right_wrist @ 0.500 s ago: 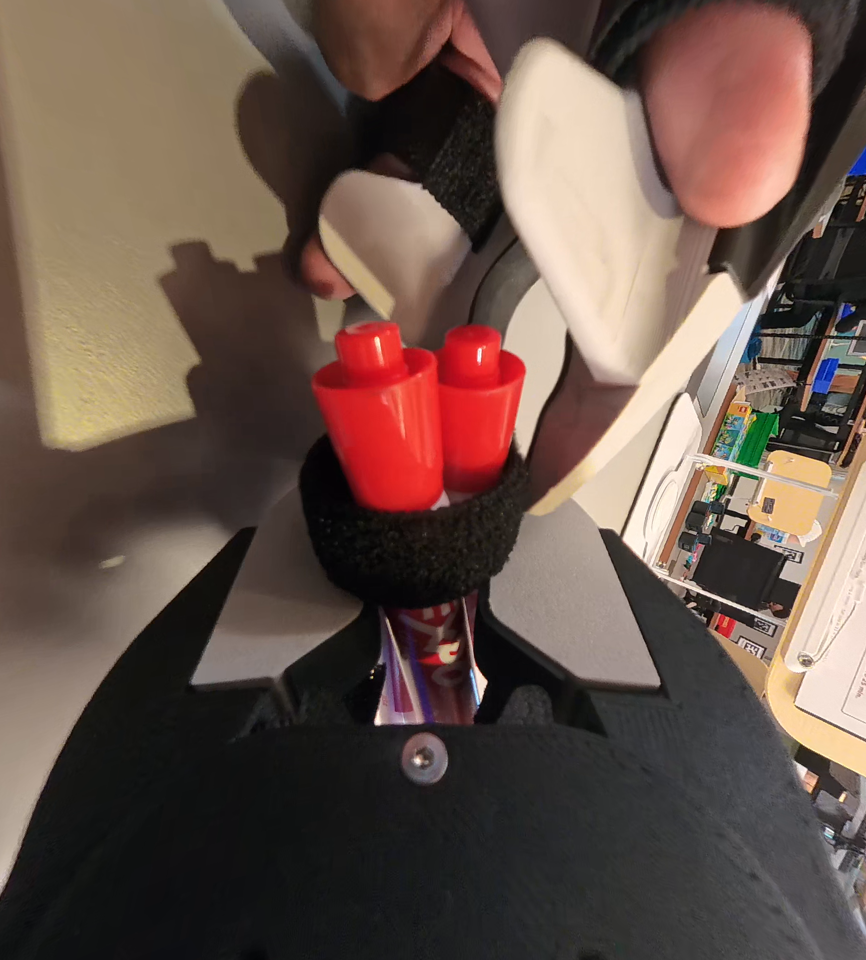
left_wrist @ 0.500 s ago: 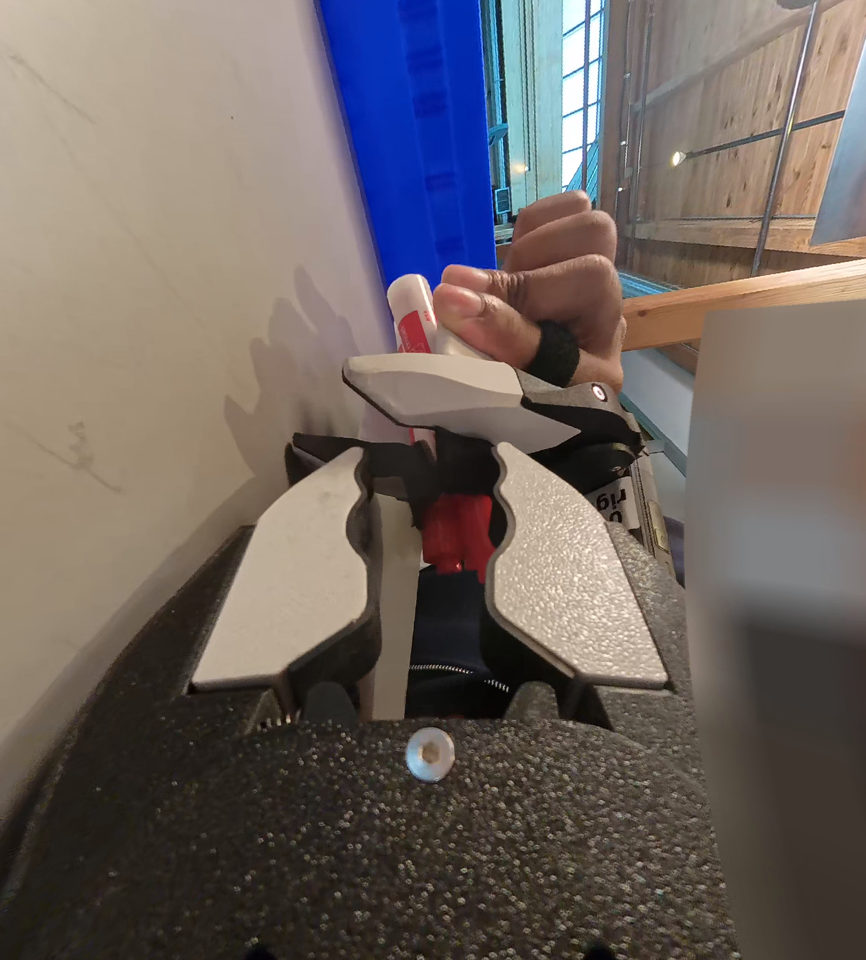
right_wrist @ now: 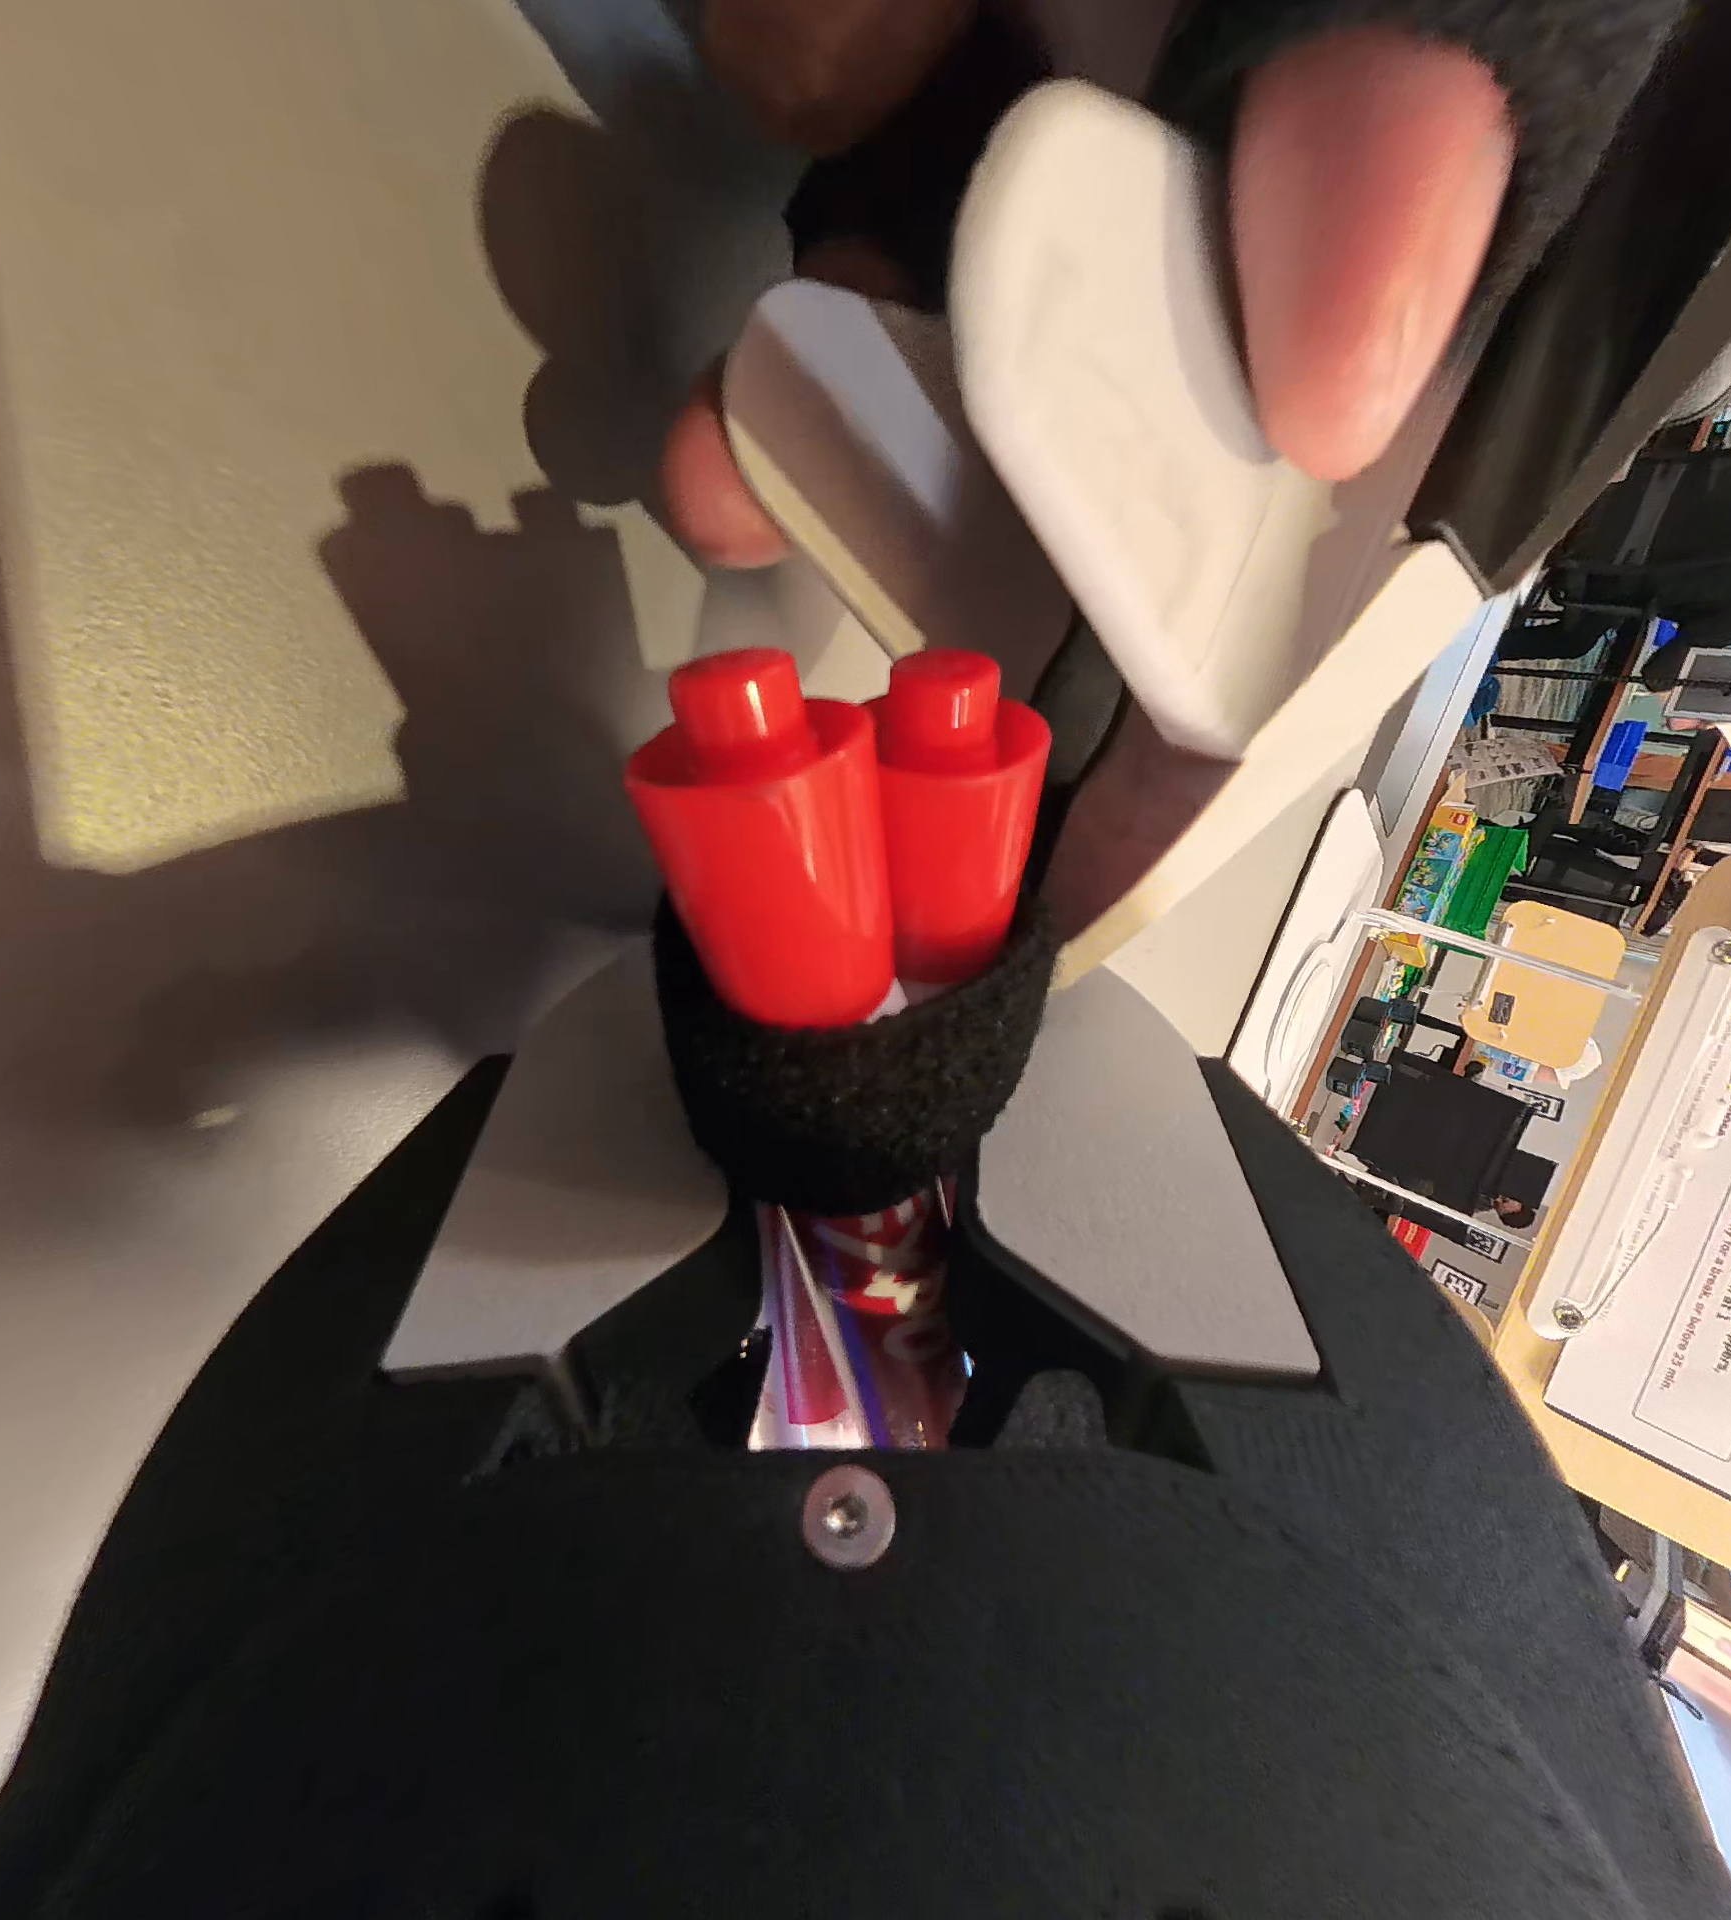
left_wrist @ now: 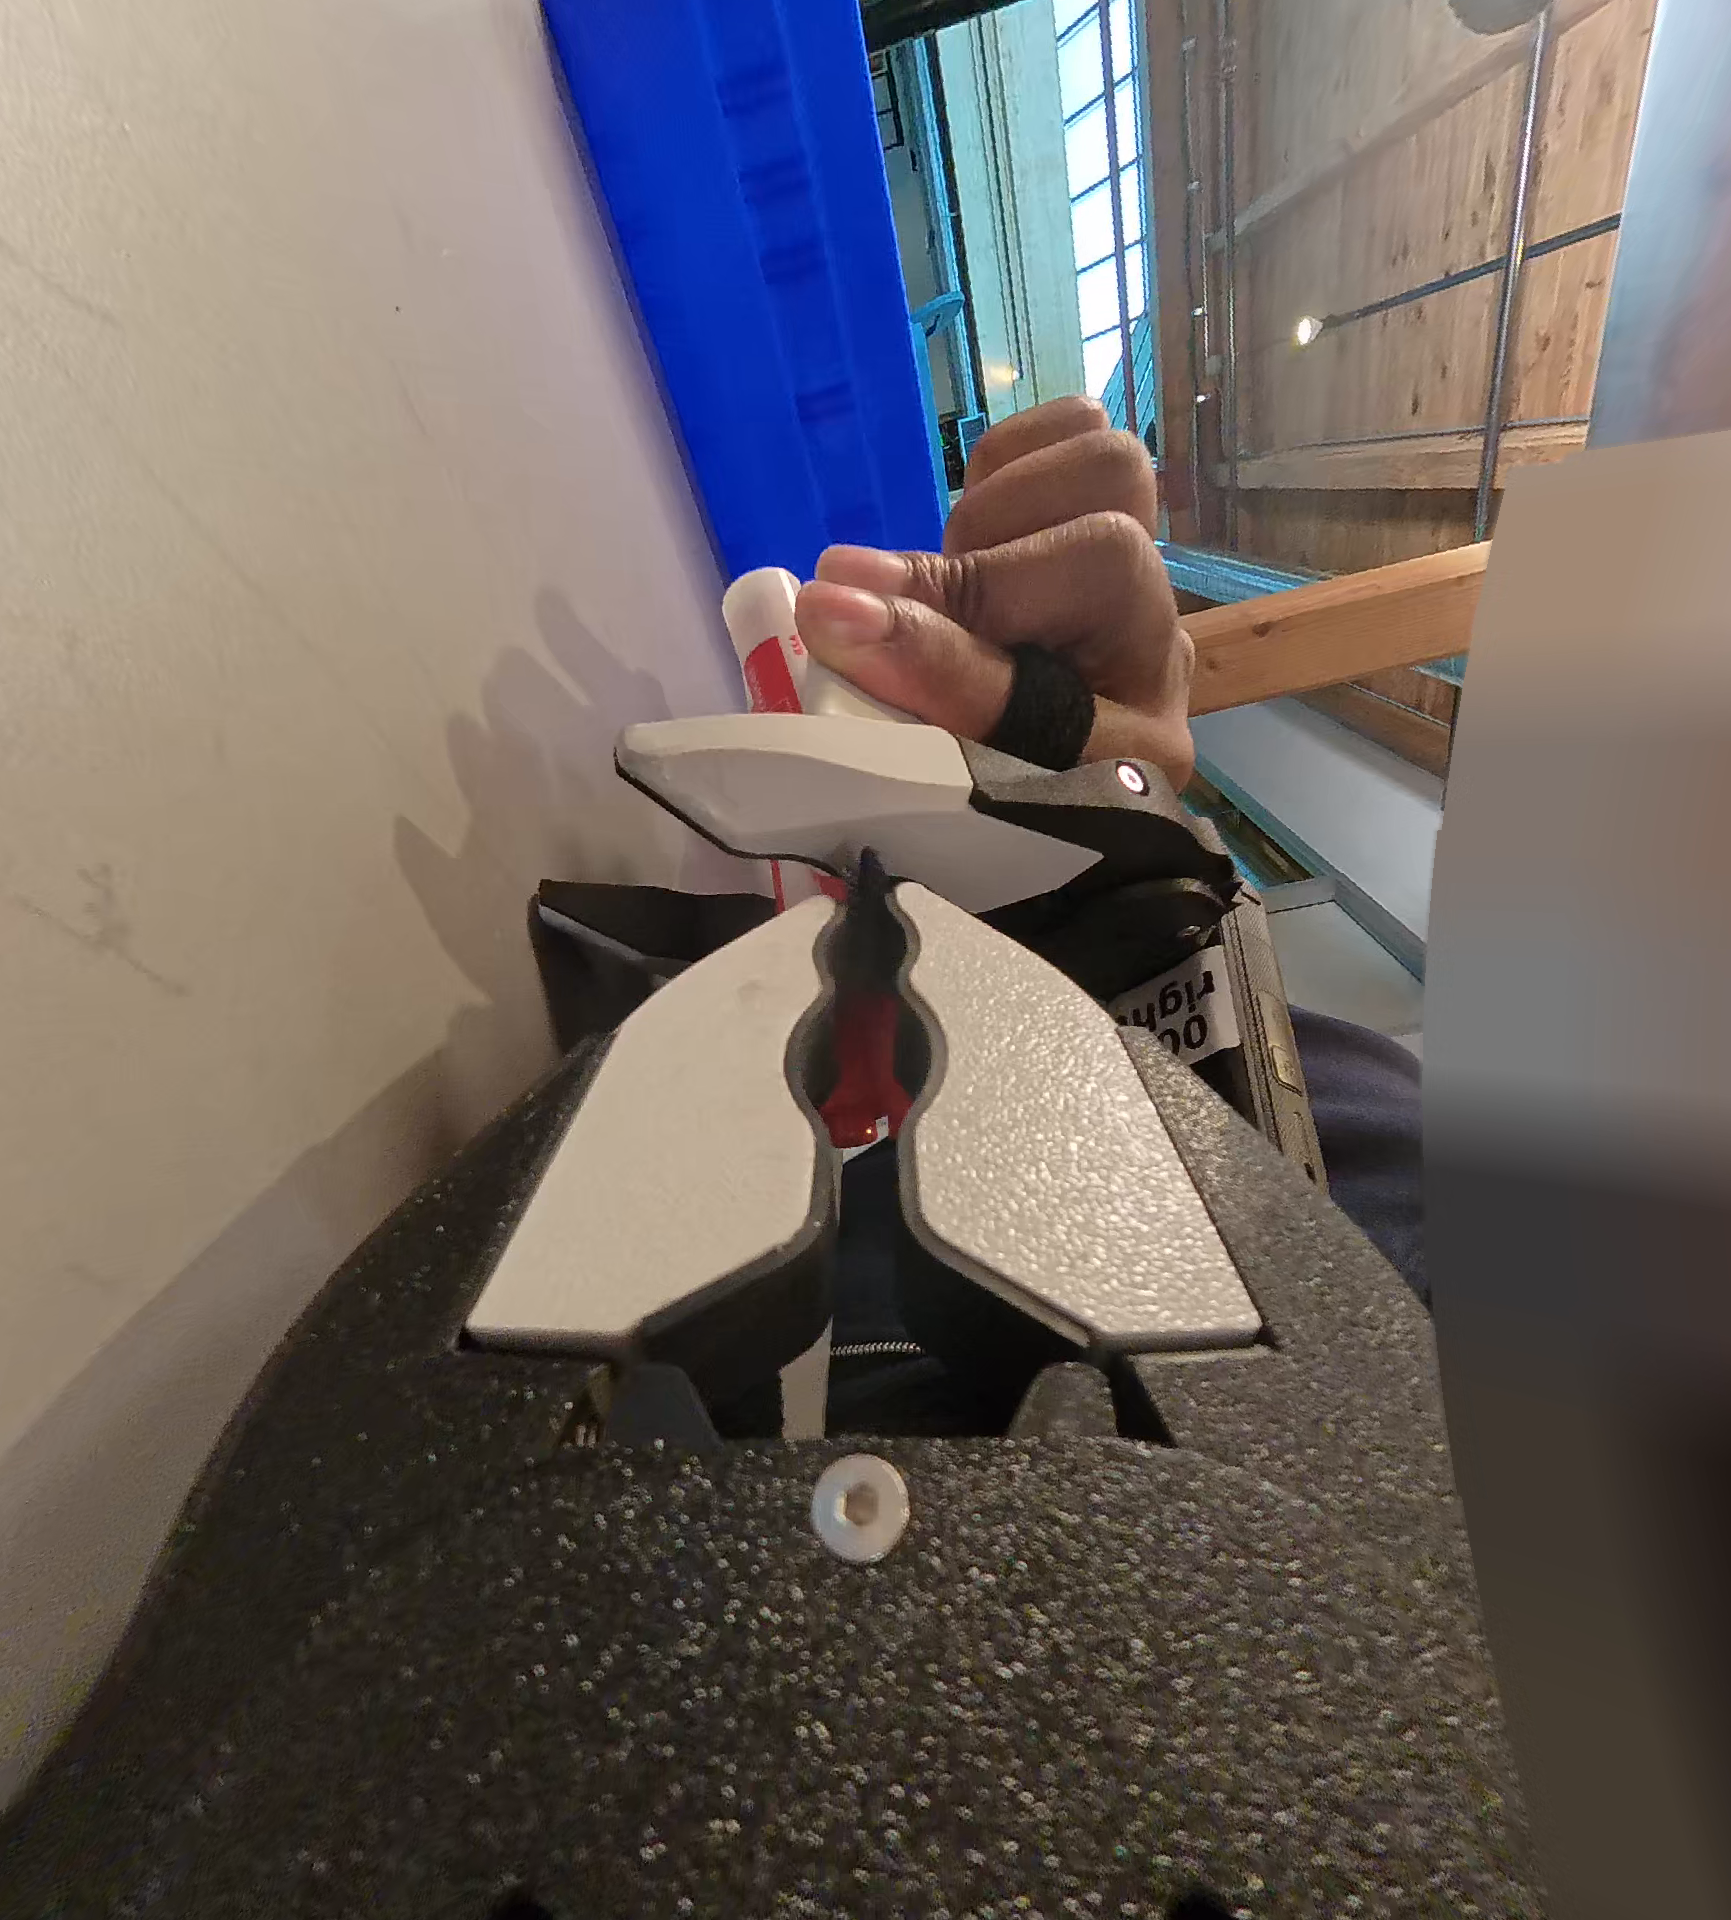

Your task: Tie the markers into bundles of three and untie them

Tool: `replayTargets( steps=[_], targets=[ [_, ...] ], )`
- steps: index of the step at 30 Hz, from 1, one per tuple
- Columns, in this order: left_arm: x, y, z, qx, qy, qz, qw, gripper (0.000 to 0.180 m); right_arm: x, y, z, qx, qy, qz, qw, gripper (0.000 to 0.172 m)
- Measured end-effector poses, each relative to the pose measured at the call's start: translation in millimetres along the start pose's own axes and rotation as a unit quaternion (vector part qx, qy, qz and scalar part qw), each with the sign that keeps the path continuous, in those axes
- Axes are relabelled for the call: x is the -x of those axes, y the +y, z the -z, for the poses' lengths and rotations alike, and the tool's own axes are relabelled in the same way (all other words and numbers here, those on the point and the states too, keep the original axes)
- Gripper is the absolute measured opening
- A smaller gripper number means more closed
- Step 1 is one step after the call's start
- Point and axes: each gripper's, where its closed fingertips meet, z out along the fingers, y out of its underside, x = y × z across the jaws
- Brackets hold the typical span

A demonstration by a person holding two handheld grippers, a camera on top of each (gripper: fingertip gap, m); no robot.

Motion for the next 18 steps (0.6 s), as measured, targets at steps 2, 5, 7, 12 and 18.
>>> replayTargets(
  steps=[2,5,7,12,18],
  targets=[
    [0,0,0,0.0,-0.002,-0.01,1.0,0.005,0,0,0,0.0,0.0,0.001,1.0,0.041],
    [-1,1,1,0.003,-0.002,-0.021,1.0,0.004,0,-1,0,-0.003,-0.001,0.0,1.0,0.041],
    [-2,0,1,0.003,-0.004,-0.034,0.999,0.004,-1,-1,1,-0.003,0.002,-0.001,1.0,0.041],
    [-4,-3,2,-0.007,0.002,-0.036,0.999,0.005,-5,1,1,0.006,0.013,0.003,1.0,0.041],
    [-3,-18,9,-0.057,0.018,0.013,0.998,0.027,-11,5,2,0.013,0.026,-0.006,1.0,0.041]
  ],
)
